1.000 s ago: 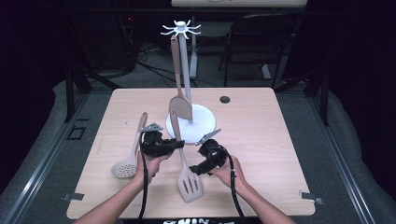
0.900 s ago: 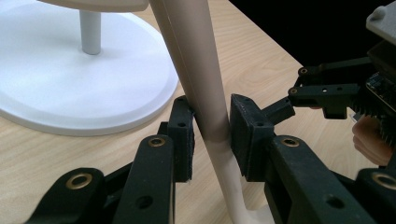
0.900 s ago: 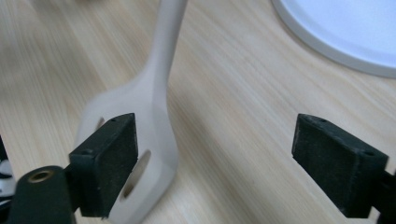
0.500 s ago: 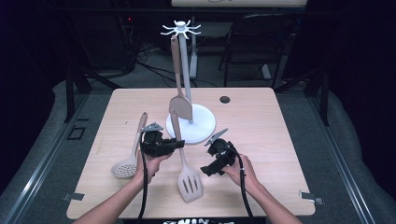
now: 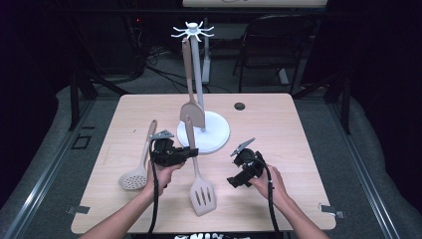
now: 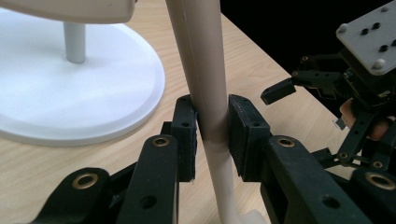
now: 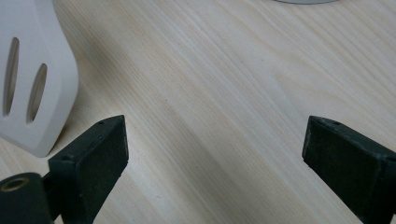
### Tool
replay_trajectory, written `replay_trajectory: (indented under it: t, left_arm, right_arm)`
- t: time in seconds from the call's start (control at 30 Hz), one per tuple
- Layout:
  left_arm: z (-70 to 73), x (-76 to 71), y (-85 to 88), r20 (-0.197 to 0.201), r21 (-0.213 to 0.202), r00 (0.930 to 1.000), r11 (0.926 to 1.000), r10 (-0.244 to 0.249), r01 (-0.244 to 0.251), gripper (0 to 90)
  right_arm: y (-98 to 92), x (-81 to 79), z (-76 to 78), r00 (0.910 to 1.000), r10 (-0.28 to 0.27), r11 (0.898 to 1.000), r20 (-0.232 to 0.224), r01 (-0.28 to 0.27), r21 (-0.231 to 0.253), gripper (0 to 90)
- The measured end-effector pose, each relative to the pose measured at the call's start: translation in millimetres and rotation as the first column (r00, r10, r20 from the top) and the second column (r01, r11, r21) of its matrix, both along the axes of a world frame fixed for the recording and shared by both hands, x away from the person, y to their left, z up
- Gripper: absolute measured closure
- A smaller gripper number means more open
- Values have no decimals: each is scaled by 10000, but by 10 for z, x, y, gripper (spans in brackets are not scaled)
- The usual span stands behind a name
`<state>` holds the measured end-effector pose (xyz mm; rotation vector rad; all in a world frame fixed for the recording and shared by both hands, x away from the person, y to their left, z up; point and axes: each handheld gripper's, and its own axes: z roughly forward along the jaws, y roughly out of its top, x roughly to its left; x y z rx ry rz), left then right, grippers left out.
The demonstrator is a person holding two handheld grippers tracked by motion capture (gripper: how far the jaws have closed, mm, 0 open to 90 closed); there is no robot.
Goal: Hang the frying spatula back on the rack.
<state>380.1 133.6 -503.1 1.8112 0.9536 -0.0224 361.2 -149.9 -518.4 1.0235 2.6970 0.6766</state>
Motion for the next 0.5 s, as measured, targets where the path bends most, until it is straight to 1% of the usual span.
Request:
replay_trajectory:
  t: [0.07, 0.13, 0.17, 0.27, 0.33, 0.37, 0.47, 0.5]
  left_arm:
    - [20, 4, -13, -156, -199, 9999, 9998, -62, 59, 748]
    - [40, 2, -26, -215, -333, 9997, 9993, -149, 142, 756]
    - [49, -1, -31, -227, -375, 9996, 9992, -176, 167, 759]
    - [92, -19, -51, -96, -450, 9993, 9983, -373, 368, 765]
    - [127, -23, -69, -72, -469, 9982, 9971, -604, 599, 767]
    - [146, -30, -77, -5, -445, 9978, 9968, -668, 667, 768]
    - [193, -54, -107, 156, -459, 9956, 9946, -928, 935, 769]
    - [209, -64, -117, 231, -396, 9947, 9941, -1001, 1009, 769]
  right_arm:
    - [5, -7, 12, 10000, -29, 9999, 85, 28, 134, 68]
    - [0, 5, 29, 9999, 6, 10000, 114, -7, 66, 69]
    - [3, 6, 31, 10000, -74, 9998, 62, 73, 157, 69]
    - [-1, 17, 26, 10000, -54, 9999, 65, 53, 129, 69]
    - [-6, 18, 30, 10000, -65, 9999, 36, 64, 145, 69]
    - [-16, 22, 38, 9999, -82, 10000, 69, 82, 24, 69]
    - [-42, 32, 50, 9998, -174, 9998, 140, 173, 136, 69]
    - [-54, 35, 63, 9998, -166, 9999, 130, 165, 31, 69]
